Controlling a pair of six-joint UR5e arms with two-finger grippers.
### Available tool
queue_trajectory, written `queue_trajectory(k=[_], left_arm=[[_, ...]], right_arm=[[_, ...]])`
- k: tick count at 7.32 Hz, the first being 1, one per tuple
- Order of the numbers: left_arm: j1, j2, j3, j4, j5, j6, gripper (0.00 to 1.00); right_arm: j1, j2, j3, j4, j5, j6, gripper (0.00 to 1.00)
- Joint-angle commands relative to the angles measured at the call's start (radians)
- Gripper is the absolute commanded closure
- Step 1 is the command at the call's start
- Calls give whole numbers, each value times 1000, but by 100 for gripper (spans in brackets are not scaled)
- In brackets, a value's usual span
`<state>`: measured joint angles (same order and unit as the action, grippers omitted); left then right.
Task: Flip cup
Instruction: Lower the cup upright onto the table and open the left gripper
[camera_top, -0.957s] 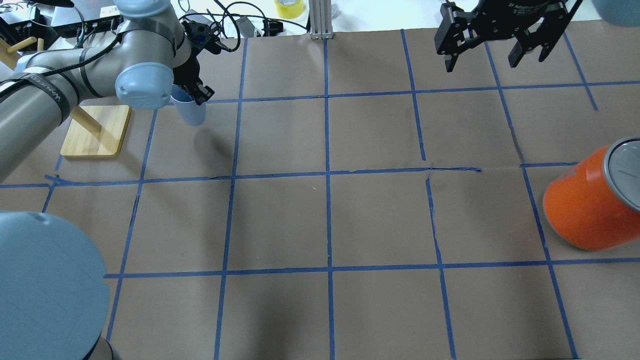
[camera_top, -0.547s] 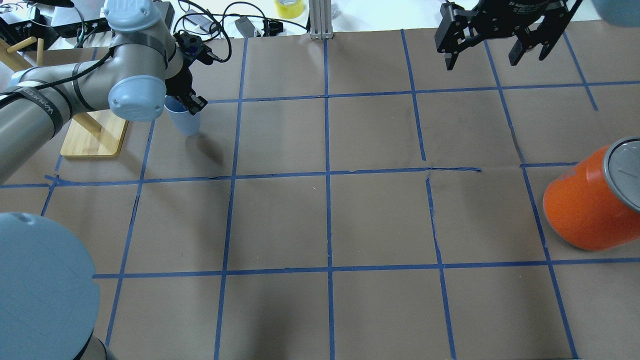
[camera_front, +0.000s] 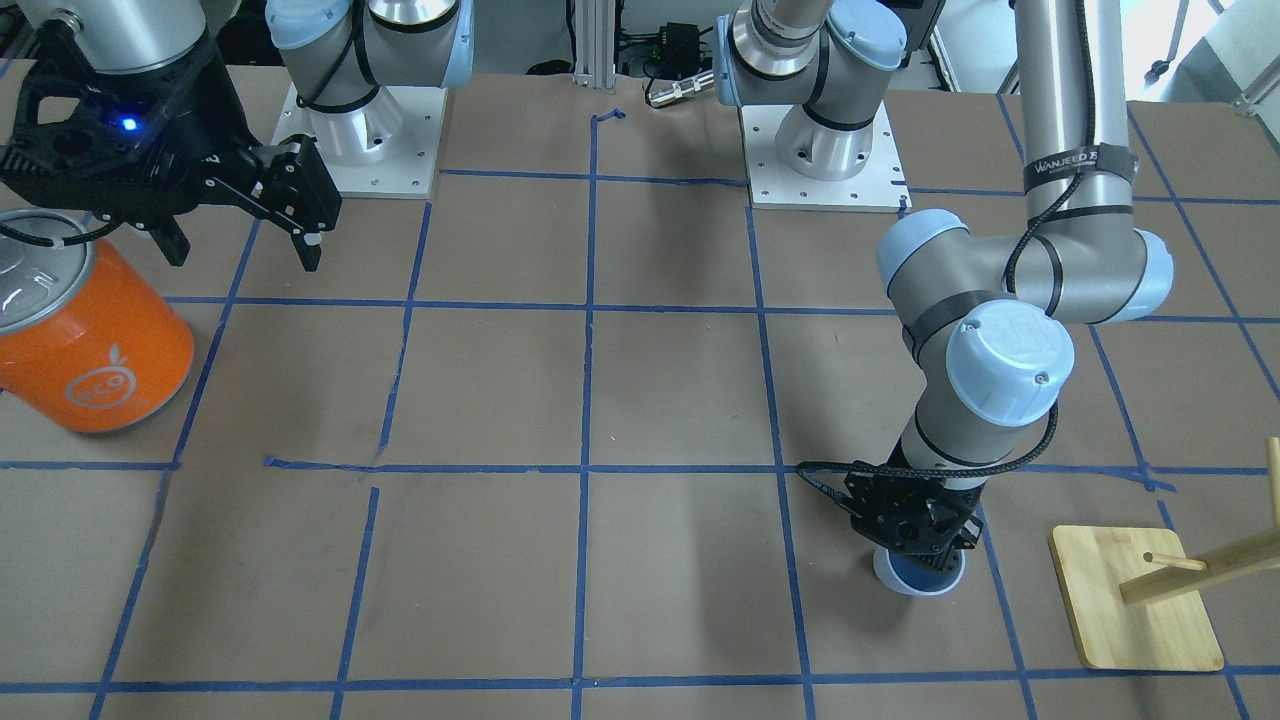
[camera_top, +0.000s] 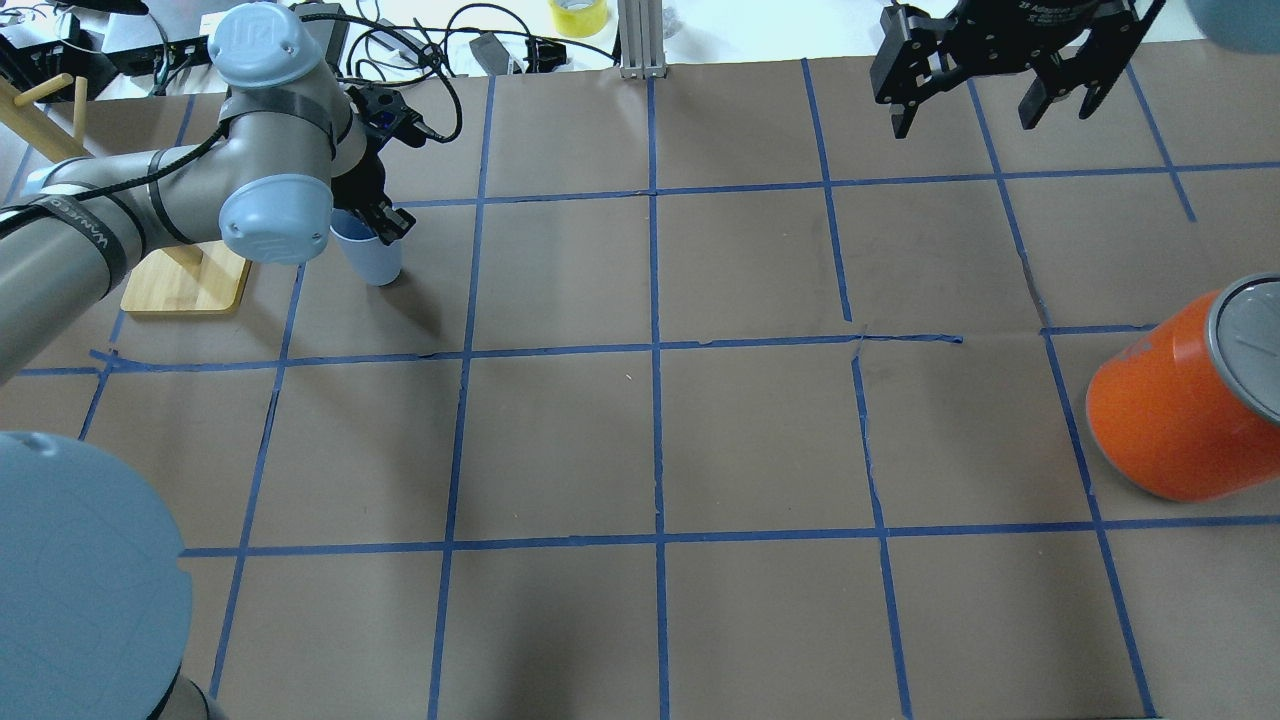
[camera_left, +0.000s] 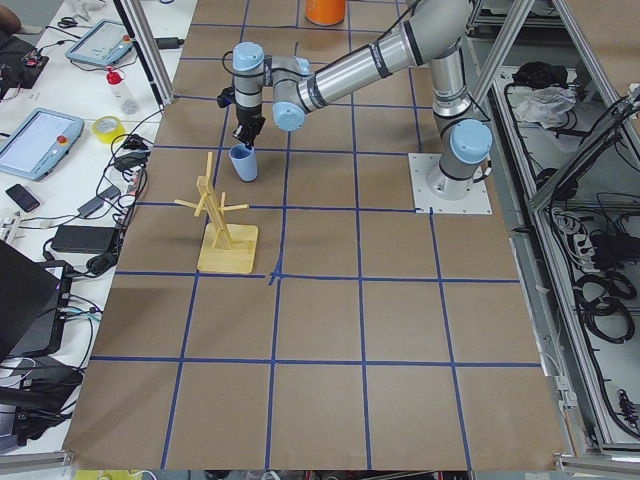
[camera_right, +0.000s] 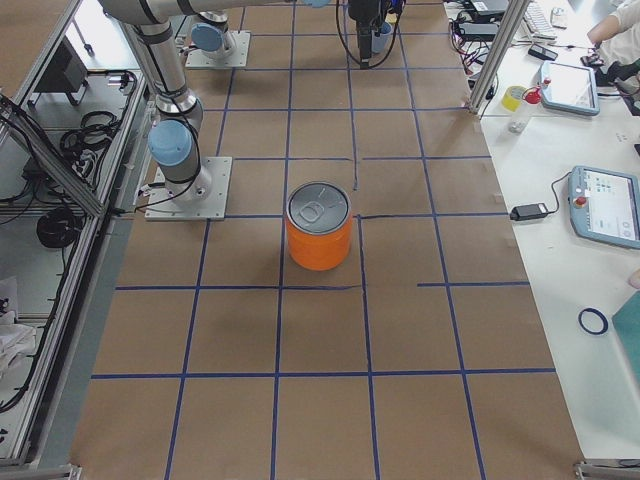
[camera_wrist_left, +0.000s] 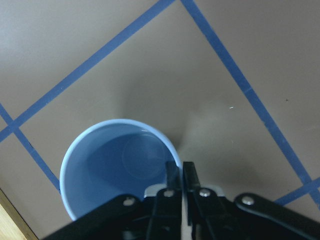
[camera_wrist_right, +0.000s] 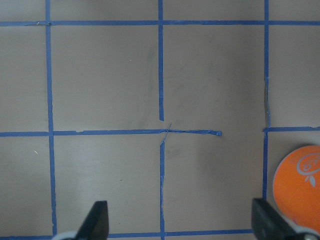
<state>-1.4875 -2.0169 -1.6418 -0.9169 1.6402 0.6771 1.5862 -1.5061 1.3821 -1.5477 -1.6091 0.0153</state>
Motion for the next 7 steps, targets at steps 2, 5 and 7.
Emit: queue_trajectory(k=[2, 5, 7], left_arm=[[-2, 30, 16, -5, -2, -2, 0], [-57, 232, 27, -222, 0, -69, 0], [-169, 349, 95, -412, 0, -349, 0]], right_arm=[[0, 0, 2, 1, 0, 0, 0], [0, -2, 2, 2, 0, 0, 0], [0, 0, 2, 3, 0, 0, 0]])
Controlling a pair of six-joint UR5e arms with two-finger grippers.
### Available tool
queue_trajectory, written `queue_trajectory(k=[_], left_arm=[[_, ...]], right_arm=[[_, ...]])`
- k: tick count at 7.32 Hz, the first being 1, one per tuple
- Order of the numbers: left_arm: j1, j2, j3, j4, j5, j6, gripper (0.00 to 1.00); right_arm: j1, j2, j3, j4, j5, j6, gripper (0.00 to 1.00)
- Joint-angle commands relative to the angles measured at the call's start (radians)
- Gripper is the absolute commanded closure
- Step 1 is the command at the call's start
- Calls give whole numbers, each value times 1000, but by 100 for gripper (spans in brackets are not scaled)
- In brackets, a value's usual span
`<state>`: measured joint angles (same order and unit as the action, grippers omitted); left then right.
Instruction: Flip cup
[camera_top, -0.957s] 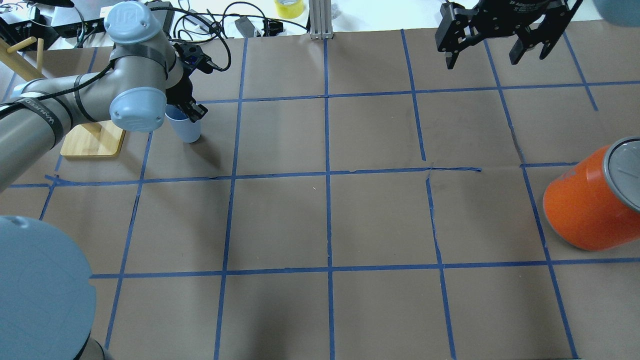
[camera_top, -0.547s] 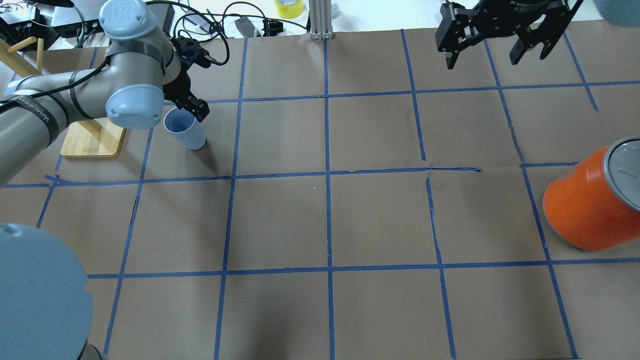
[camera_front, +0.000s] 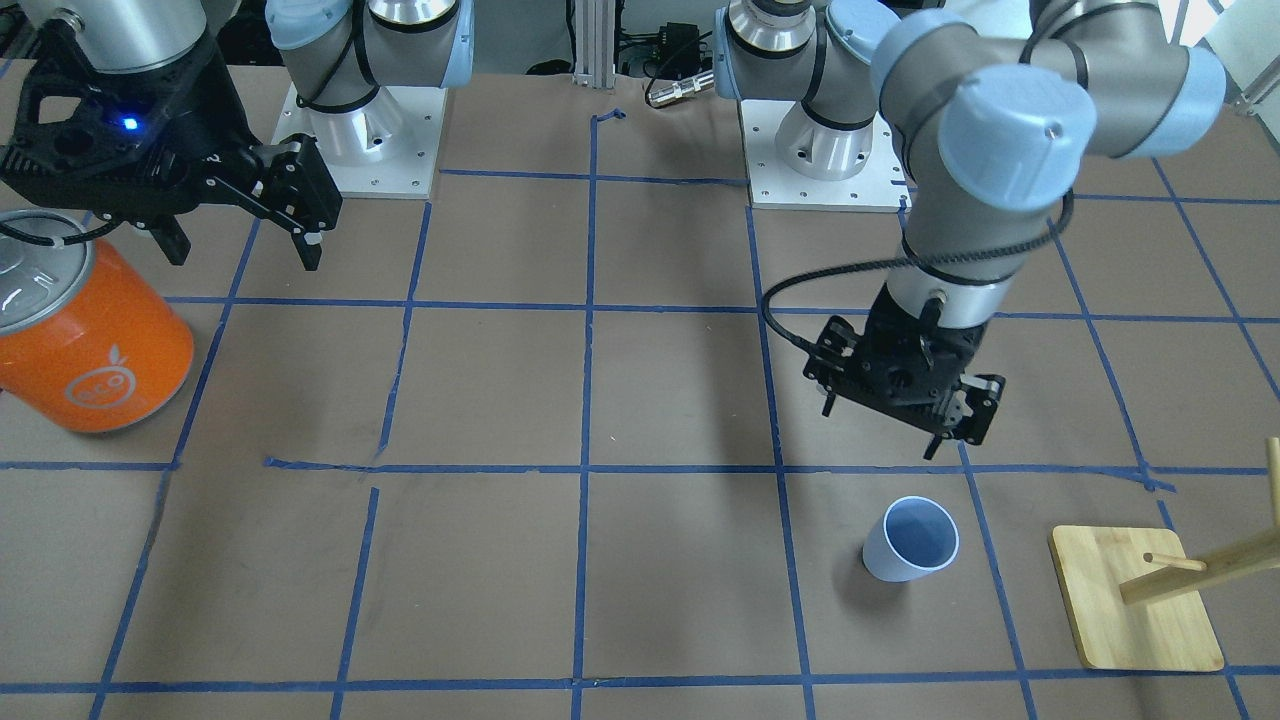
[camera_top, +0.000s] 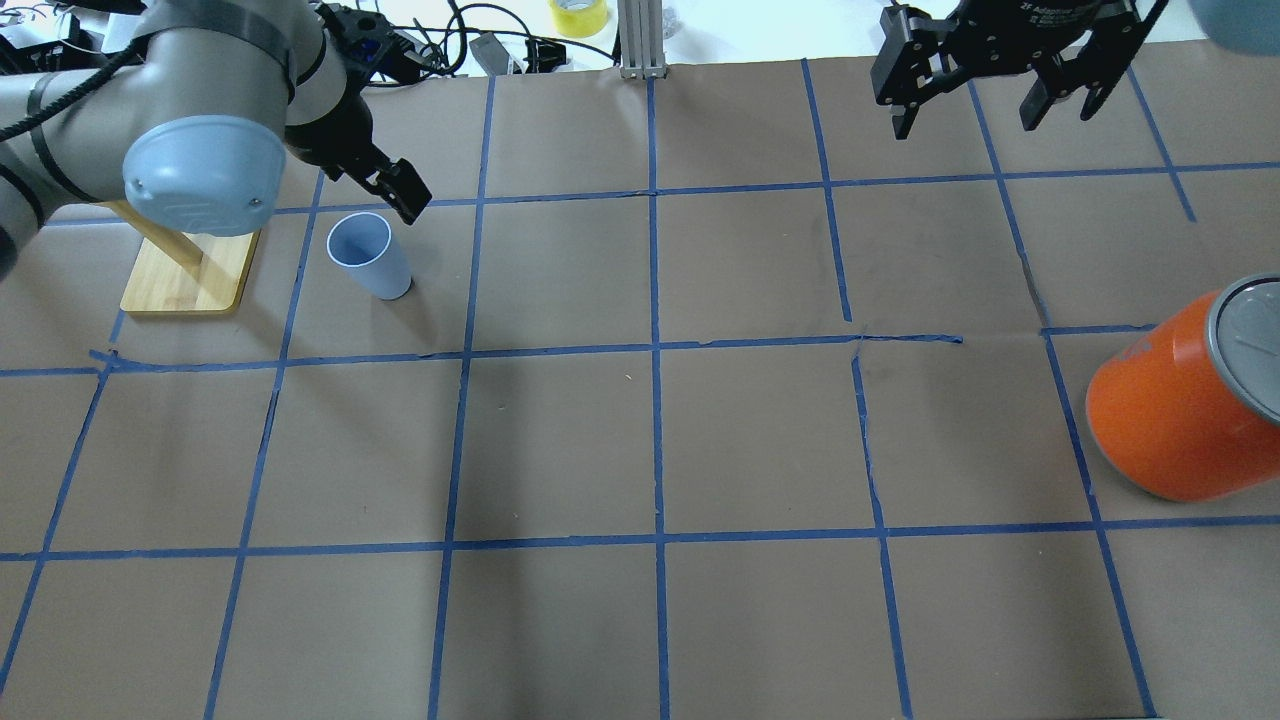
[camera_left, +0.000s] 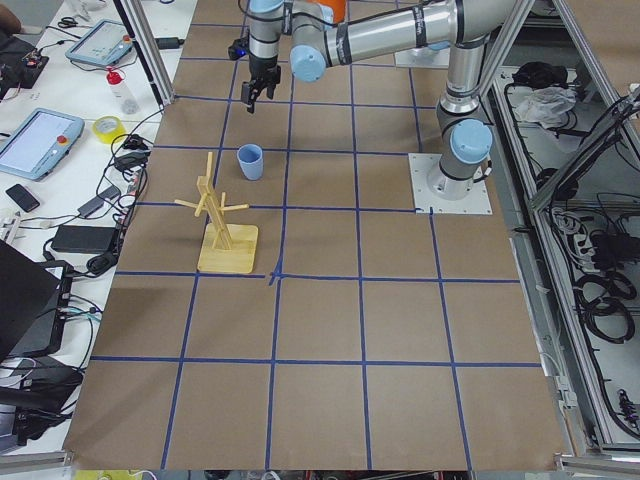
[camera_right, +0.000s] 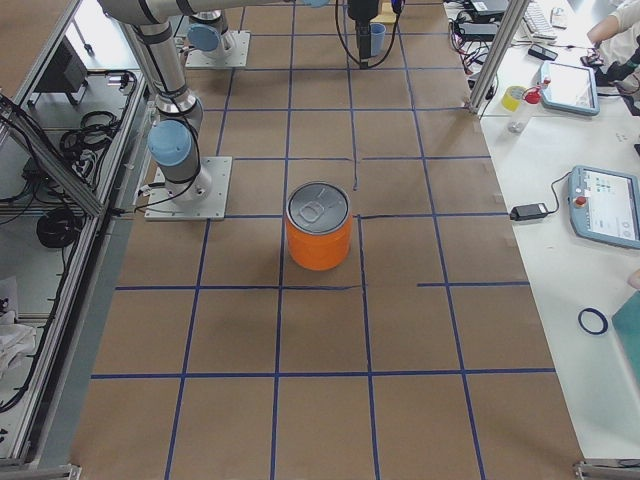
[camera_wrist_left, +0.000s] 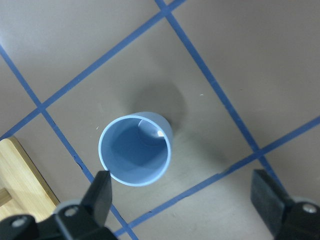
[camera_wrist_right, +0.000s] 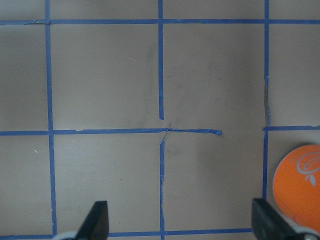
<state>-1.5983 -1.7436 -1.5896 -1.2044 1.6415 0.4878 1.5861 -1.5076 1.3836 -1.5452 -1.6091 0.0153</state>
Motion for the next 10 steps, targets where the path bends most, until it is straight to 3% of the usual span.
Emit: queue_trajectory(k=[1, 2, 5, 10], left_arm=[[-68, 129, 78, -247, -9, -252, 0], [-72, 178, 97, -277, -44, -328, 0], [-60, 180, 56, -299, -51, -431, 0], [-55, 196, 56, -297, -52, -440, 0]], right_arm=[[0, 0, 0, 0, -2, 0, 0], [0, 0, 0, 0, 0, 0, 0], [0, -2, 0, 0, 0, 0, 0], [0, -2, 0, 0, 0, 0, 0]])
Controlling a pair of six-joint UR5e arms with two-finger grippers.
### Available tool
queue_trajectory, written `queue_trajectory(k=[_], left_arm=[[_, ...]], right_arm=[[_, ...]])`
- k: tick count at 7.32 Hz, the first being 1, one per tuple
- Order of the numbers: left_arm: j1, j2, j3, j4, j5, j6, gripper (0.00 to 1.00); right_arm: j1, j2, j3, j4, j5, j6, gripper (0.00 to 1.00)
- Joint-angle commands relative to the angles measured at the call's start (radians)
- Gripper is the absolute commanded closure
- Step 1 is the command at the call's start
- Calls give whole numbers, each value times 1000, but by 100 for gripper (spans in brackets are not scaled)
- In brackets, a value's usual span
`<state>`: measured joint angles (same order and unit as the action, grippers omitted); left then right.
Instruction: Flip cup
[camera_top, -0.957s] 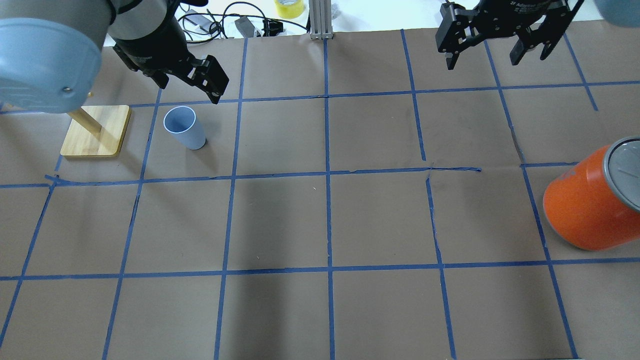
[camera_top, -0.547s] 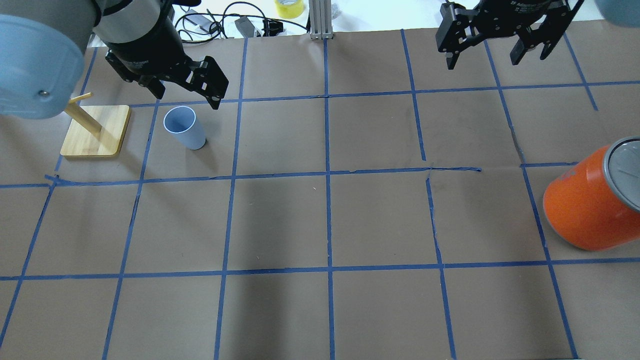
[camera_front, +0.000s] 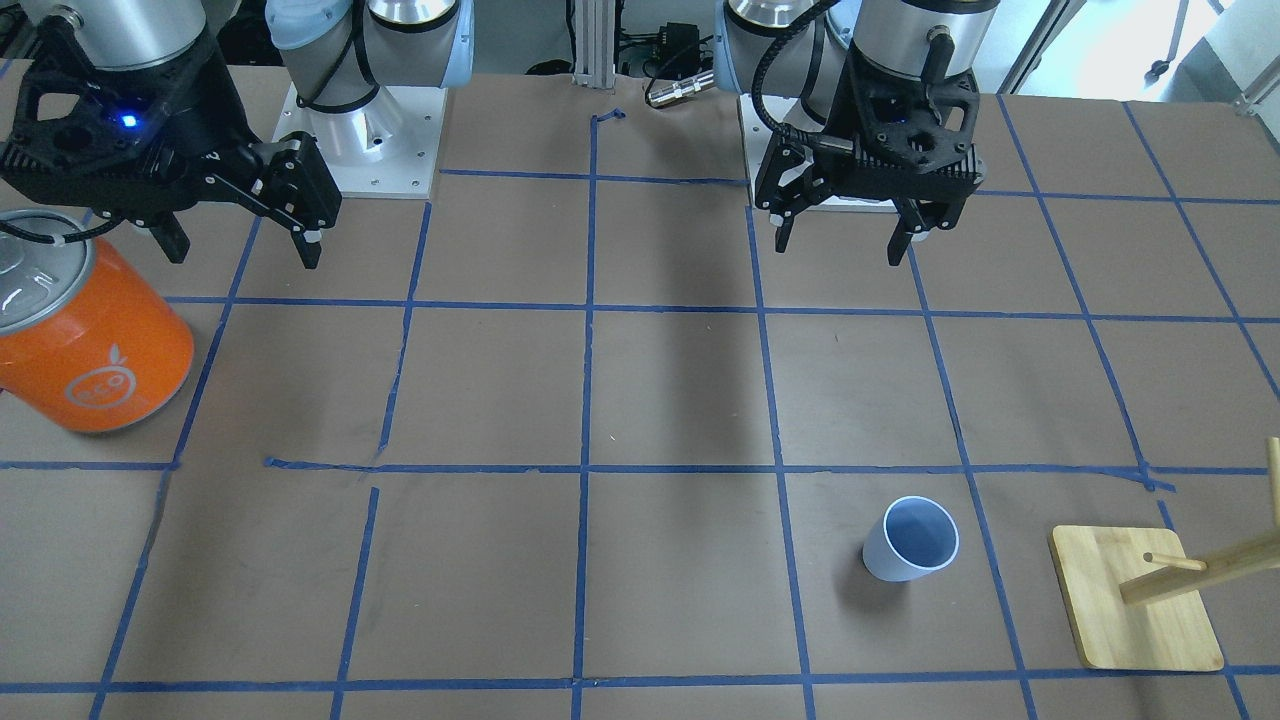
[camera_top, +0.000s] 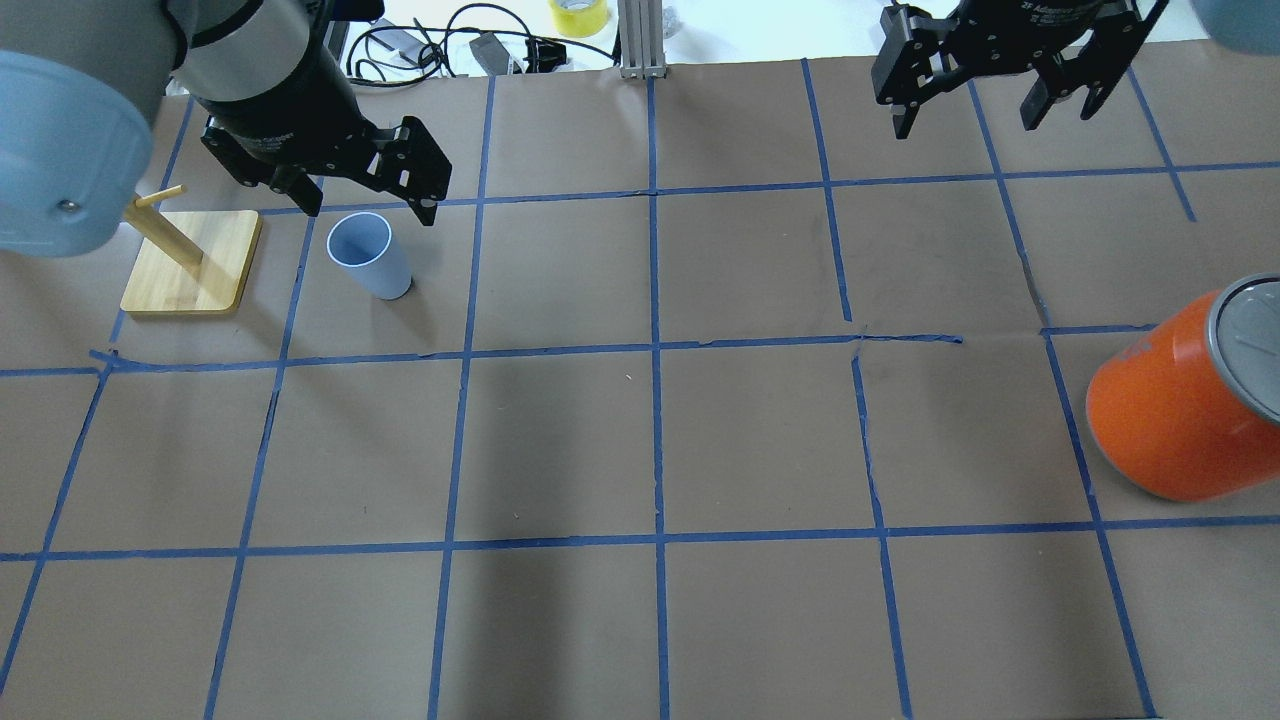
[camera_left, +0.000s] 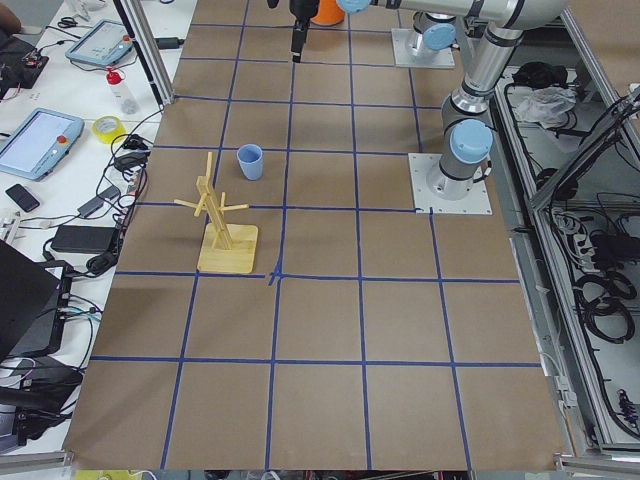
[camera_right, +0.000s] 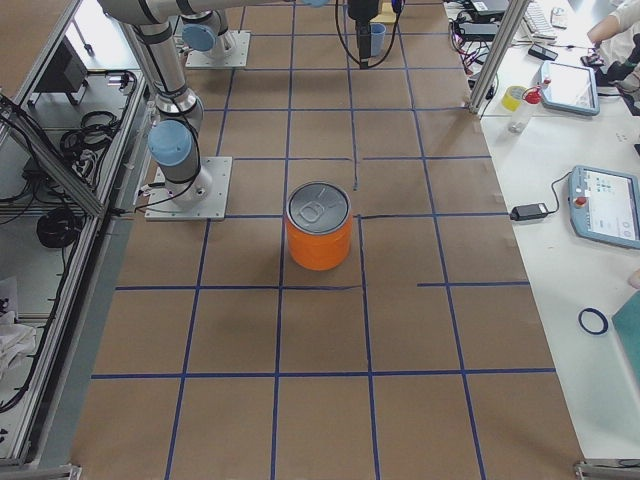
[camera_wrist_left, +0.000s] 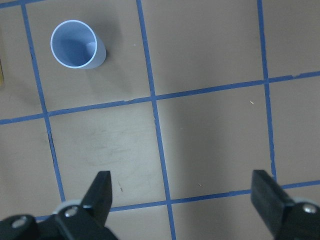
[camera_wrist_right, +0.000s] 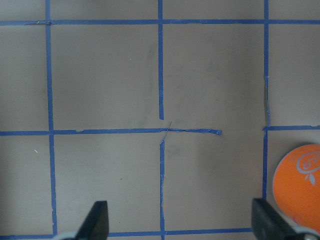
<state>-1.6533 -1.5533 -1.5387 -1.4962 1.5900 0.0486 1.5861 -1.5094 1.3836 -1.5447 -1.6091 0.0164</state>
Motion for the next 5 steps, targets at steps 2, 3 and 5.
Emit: queue_trajectory(k=[2, 3, 5], left_arm=[[-3, -19, 14, 11, -4, -68, 0], [-6, -15, 14, 11, 10, -114, 0], [-6, -8, 14, 11, 10, -115, 0]], right_arm=[[0, 0, 0, 1, -2, 0, 0], [0, 0, 0, 1, 0, 0, 0], [-2, 0, 0, 3, -2, -1, 0]])
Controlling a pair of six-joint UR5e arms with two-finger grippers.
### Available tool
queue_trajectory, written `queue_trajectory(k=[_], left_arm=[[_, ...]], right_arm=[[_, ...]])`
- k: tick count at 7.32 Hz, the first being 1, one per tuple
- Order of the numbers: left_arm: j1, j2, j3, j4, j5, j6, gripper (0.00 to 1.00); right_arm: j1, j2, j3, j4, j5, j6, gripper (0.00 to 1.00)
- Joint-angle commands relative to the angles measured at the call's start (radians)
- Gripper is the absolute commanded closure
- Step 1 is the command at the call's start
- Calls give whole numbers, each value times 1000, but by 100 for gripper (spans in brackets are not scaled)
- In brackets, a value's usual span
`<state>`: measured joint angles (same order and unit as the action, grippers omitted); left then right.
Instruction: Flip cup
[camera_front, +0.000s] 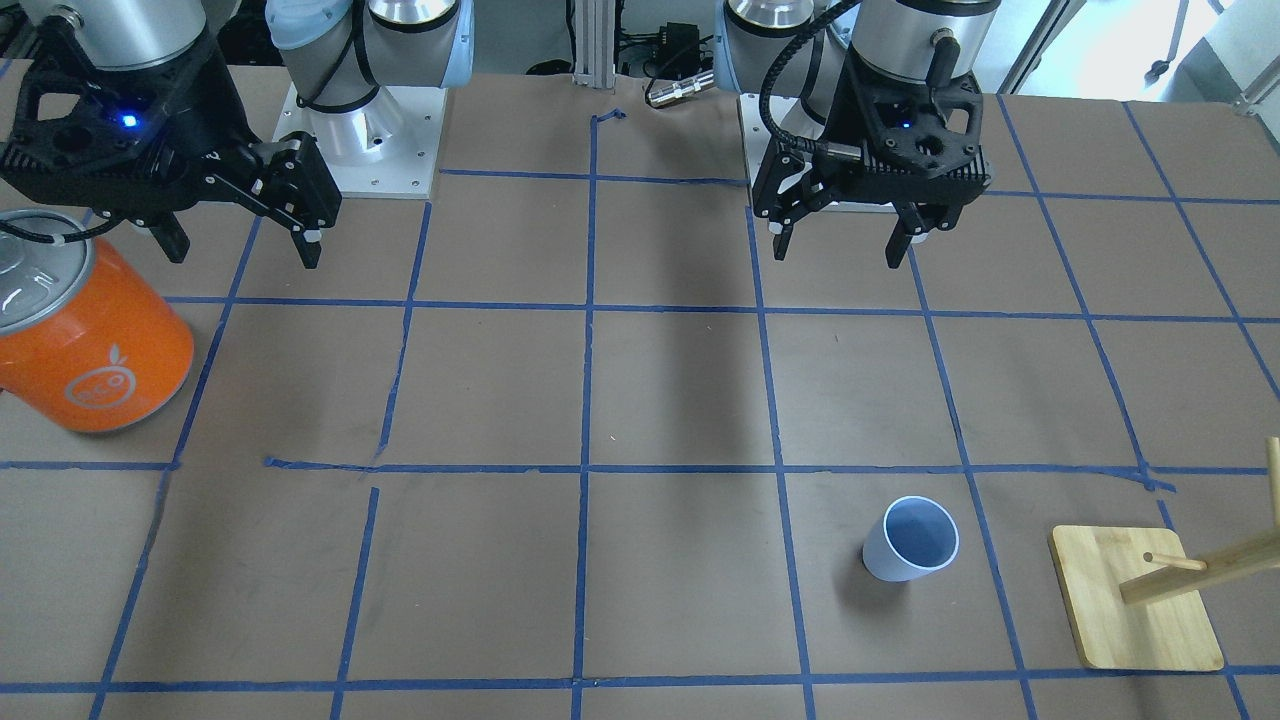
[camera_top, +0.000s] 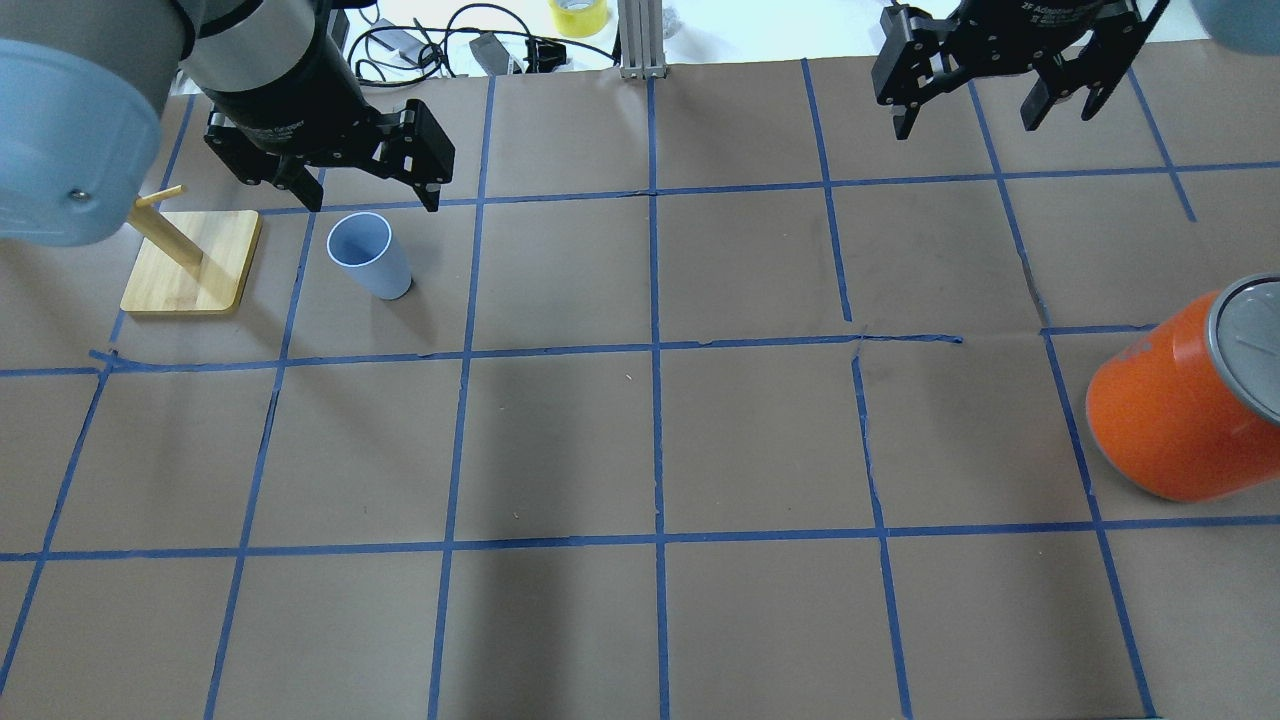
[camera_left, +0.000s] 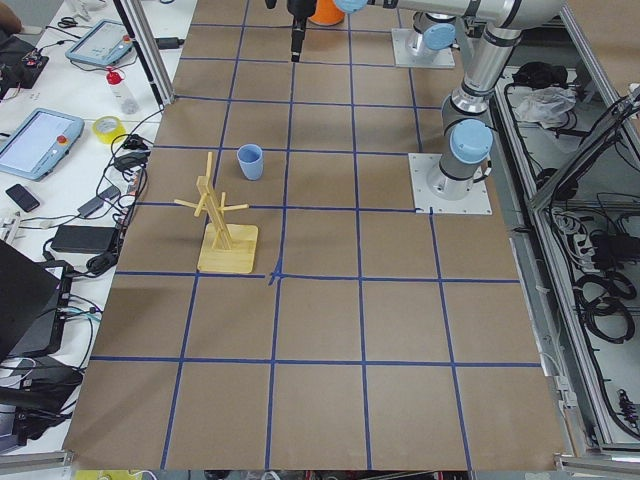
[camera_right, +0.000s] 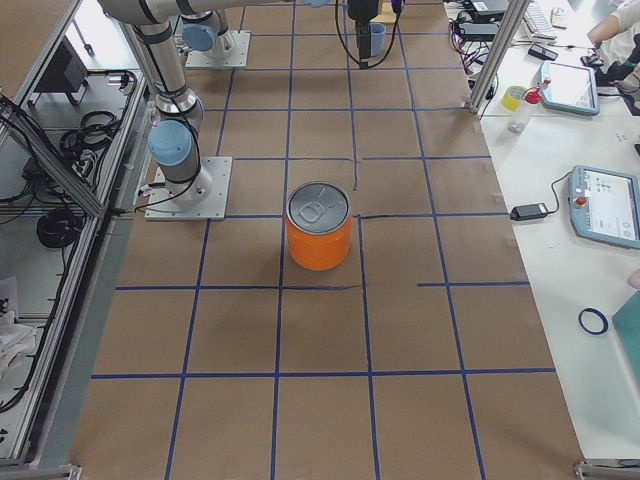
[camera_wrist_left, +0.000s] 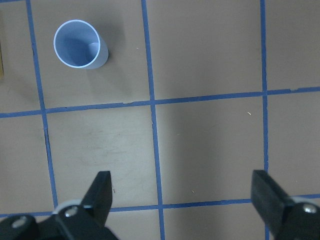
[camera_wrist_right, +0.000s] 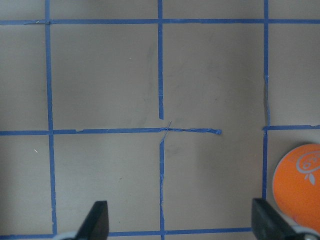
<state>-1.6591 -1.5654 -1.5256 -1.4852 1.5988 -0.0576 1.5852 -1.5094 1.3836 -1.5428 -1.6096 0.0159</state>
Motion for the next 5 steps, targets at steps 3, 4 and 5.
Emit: queue_trajectory(k=[3, 4, 5], left_arm=[[2, 11, -7, 0, 0, -8, 0], [5, 13, -5, 0, 0, -7, 0], [7, 19, -7, -1, 0, -7, 0]], right_arm=[[-1, 0, 0, 1, -1, -1, 0], [-1, 0, 0, 0, -1, -1, 0], [-1, 0, 0, 1, -1, -2, 0]])
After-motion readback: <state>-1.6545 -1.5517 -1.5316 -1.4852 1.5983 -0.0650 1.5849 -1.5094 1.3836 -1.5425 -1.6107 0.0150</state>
